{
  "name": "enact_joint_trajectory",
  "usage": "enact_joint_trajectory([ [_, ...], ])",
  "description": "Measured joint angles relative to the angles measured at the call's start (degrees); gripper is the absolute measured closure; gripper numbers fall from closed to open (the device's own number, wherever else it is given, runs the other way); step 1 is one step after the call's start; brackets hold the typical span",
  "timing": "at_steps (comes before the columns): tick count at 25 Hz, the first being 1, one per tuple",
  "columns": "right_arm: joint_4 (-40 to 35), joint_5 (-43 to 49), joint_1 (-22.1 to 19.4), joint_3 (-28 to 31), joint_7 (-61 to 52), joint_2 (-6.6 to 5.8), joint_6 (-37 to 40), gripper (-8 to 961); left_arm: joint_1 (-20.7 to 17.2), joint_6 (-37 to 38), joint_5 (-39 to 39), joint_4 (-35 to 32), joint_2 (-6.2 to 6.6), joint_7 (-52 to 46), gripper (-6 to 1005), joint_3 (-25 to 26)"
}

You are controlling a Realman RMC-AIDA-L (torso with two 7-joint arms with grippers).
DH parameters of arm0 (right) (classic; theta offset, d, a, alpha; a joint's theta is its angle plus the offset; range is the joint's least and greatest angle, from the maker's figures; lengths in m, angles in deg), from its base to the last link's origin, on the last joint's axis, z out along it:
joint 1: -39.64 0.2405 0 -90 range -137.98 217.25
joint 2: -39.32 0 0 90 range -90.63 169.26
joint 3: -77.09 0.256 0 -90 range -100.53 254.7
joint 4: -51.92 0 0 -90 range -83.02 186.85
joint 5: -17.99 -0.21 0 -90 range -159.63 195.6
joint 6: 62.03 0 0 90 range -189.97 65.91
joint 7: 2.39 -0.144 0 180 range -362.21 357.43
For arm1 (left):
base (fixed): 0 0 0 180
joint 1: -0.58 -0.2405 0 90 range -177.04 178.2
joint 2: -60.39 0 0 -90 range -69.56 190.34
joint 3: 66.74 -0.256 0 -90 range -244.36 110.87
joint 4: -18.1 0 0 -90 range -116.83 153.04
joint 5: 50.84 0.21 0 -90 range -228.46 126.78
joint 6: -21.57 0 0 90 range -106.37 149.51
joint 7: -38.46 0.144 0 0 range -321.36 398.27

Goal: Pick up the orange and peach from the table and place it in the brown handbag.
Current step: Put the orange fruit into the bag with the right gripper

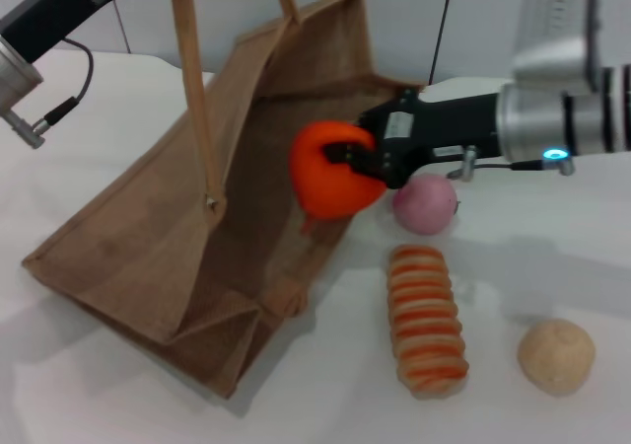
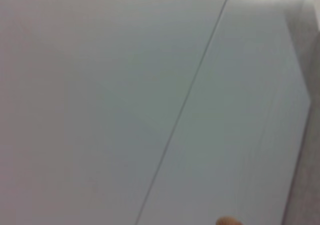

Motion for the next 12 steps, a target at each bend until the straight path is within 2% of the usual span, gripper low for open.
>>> enact_joint_trajectory([
  [8,6.61,0.13,5.46,-2.83,1.0,0.23,-10.1,817,0.63,-4.75,-0.53,-0.04,0.02,-1.8,877,0.52],
  [12,9.99,0.06,6.83,-2.86,4.67,0.48,-15.12,848,0.64,-6.87,-1.06,-0.08,0.06,-2.25,877,0.72],
])
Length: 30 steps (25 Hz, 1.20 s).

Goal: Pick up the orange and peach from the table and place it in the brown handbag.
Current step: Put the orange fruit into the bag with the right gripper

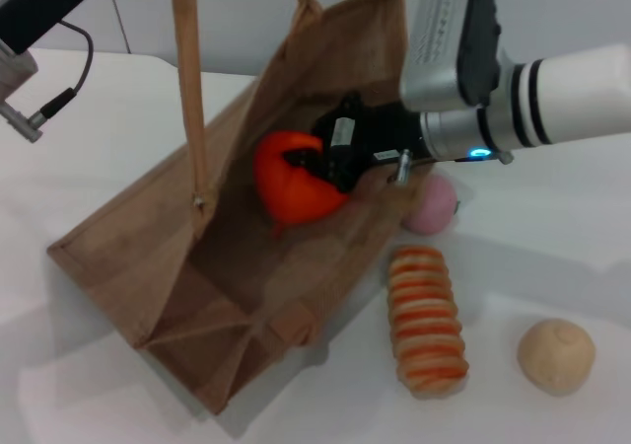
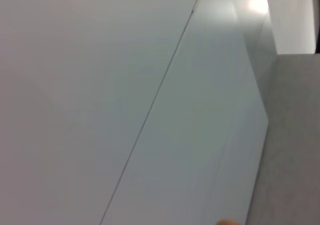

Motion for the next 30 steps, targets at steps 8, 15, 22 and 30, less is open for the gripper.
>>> enact_joint_trajectory([
  [8,4.36,-0.44,0.06,2.3,10.26,0.18,-3.77,828,-0.68,-1.25,-1.79,-0.01,0.01,-0.35,877,0.16],
  [15,6.63,-0.52,-0.69,3.94,17.34,0.11,-3.1,739,-1.95,-0.92,-3.45,0.02,-0.03,0.4,877,0.49],
  [22,6.64,-0.51,-1.81,5.7,18.91,-0.13,1.49,473,-3.49,0.41,-3.76,0.08,-1.11,3.05,877,4.59],
  [30,1.7,-0.5,-6.12,9.21,19.62,-0.37,11.68,205,-5.48,3.91,-4.02,0.98,-1.68,5.49,877,6.22],
])
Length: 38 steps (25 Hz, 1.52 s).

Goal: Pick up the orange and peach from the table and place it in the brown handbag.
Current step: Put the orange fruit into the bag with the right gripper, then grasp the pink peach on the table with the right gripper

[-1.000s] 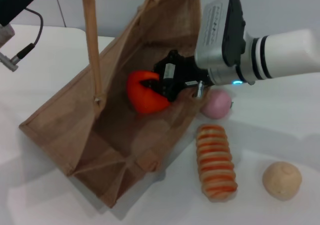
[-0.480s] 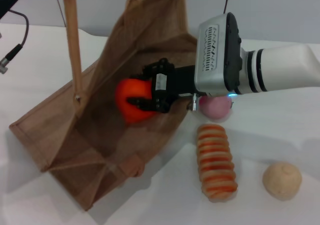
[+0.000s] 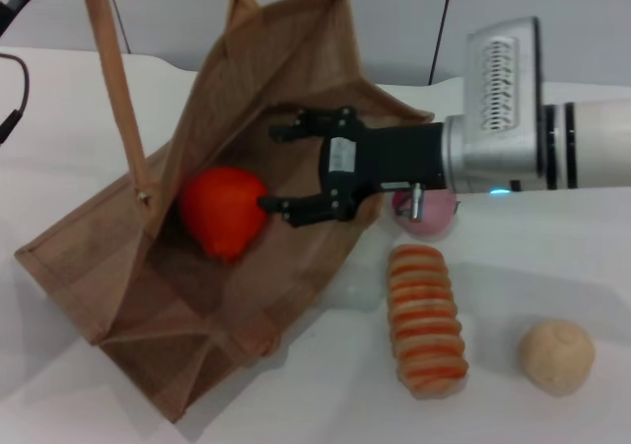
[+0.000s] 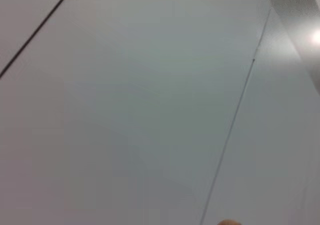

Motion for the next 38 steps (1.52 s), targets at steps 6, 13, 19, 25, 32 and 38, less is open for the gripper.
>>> enact_joint_trajectory([
  [6,-2.48,-0.01,-3.64,5.39,-0.26,-0.48,1.69,125,-1.98,0.75,-0.2,1.33,-0.81,3.42,877,5.02],
  [13,-11.92,0.0,-9.23,7.53,-8.25,-0.59,5.3,125,-4.29,3.16,-0.21,2.73,-1.15,6.14,877,9.93],
  [19,-15.36,0.59,-11.4,5.79,-13.45,-0.64,4.78,124,-4.86,5.1,-0.28,2.78,-1.15,6.95,877,10.46],
  [25,-14.36,0.65,-11.12,0.21,-17.54,-0.38,-1.77,124,-4.13,6.15,0.3,2.79,-1.14,7.17,877,10.14],
  [32,-9.75,0.7,-8.37,-5.5,-21.44,-0.26,-13.57,125,-3.55,7.19,1.06,2.88,-1.15,7.39,878,9.71],
  [38,-9.32,0.69,-7.59,-13.62,-29.97,-0.35,-15.1,130,-2.97,7.54,1.27,2.88,-1.16,7.4,877,9.66],
])
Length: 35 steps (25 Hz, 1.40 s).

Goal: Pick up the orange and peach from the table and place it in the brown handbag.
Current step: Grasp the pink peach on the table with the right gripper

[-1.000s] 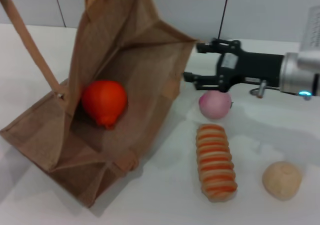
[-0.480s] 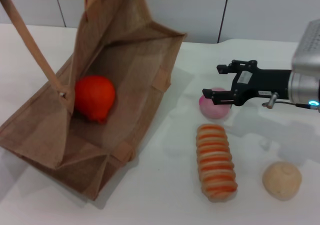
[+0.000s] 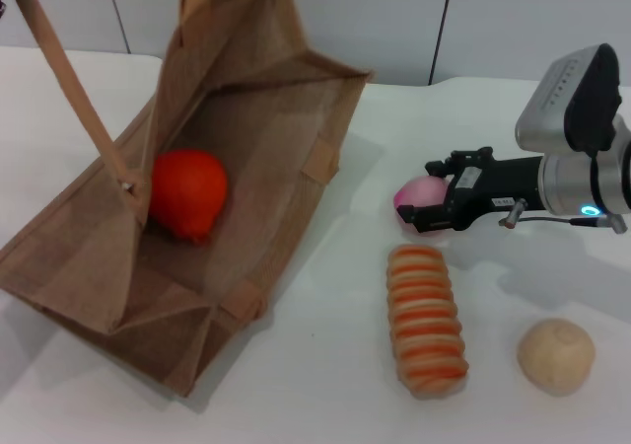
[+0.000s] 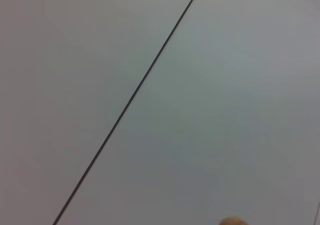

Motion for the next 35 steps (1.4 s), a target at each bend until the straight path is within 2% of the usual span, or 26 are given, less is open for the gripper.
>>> enact_joint_trajectory([
  [3,-0.39,-0.02,0.21,-2.67,-3.76,-0.23,0.81,133,0.04,0.0,0.04,0.0,-0.01,0.0,878,0.01],
  [9,-2.29,-0.01,0.01,-3.0,-4.93,-0.23,4.37,140,-0.03,0.0,0.08,0.0,0.01,0.0,878,0.02],
  [20,-2.39,0.62,0.17,-4.46,-5.23,-0.02,4.18,482,-0.02,0.03,0.08,0.0,0.06,0.0,877,0.02],
  [29,-3.12,0.48,-0.05,-5.01,-3.19,0.12,5.22,565,0.07,0.03,0.75,0.0,0.06,0.0,876,0.01],
  [35,-5.53,-2.12,-1.06,-4.62,-0.36,0.19,9.65,601,0.1,0.07,0.78,0.0,0.06,0.0,875,0.01],
])
